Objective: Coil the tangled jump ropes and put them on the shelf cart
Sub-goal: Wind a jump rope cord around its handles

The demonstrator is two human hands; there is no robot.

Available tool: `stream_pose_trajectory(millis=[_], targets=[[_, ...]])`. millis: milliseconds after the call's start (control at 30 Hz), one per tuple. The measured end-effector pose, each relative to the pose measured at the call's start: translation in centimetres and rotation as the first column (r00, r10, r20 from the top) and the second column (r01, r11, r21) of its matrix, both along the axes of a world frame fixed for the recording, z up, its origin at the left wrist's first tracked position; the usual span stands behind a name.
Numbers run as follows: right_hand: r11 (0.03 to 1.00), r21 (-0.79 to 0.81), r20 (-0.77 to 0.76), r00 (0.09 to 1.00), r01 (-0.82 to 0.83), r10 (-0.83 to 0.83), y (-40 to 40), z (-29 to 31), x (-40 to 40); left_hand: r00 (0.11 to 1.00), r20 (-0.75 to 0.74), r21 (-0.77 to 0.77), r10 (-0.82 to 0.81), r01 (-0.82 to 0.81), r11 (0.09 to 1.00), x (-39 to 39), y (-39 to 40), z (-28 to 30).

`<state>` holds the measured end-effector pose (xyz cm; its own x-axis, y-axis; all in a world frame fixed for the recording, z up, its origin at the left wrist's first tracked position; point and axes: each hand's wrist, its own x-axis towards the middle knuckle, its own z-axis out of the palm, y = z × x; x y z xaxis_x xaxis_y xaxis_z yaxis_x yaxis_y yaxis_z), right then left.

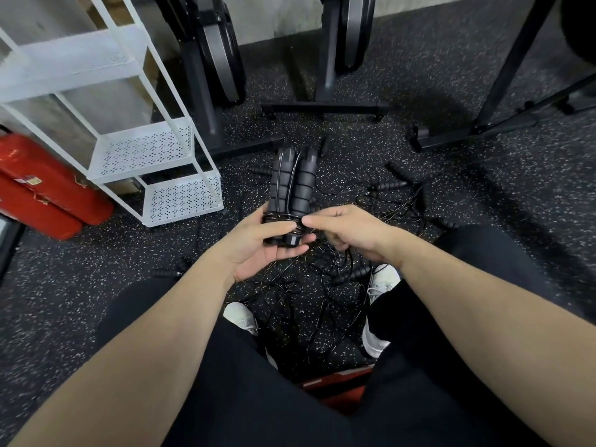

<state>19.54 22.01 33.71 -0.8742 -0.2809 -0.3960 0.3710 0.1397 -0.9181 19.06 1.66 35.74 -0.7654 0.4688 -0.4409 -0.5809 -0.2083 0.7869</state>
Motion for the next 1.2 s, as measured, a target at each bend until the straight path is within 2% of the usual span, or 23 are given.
stream_pose_trajectory(millis=[267, 433, 600, 833, 1000, 1200], targets=[[0.966, -0.082, 0.043, 0.970, 0.244, -0.241, -0.7, -1.0, -0.4, 0.976, 0.128, 0.141, 0.176, -0.193, 0.971, 0.2, 1.8, -0.7], [0.945, -0.094, 0.073, 0.949, 0.312, -0.306, -1.6, -1.5, 0.1, 0.938, 0.194, 0.084, 0.287, -0.307, 0.948, 0.6, 2.6, -1.1], [0.941, -0.026, 0.005, 0.941, 0.338, -0.338, -2.1, -0.8, 0.6, 0.912, 0.246, 0.077, 0.329, -0.357, 0.931, 0.1, 2.1, -1.2], [0.964, 0.063, -0.116, 0.961, 0.258, -0.249, -2.2, -0.8, 0.6, 0.935, 0.168, 0.064, 0.312, -0.326, 0.943, -0.6, 1.1, -1.1], [0.969, 0.240, -0.267, 0.964, 0.053, 0.013, -1.3, 0.2, 0.3, 0.927, 0.131, 0.029, 0.350, -0.357, 0.934, -1.2, 0.4, -0.7], [0.968, 0.221, -0.337, 0.921, -0.122, 0.193, 1.2, 1.3, -0.2, 0.871, 0.185, 0.071, 0.454, -0.473, 0.878, -2.2, -1.3, 0.0]])
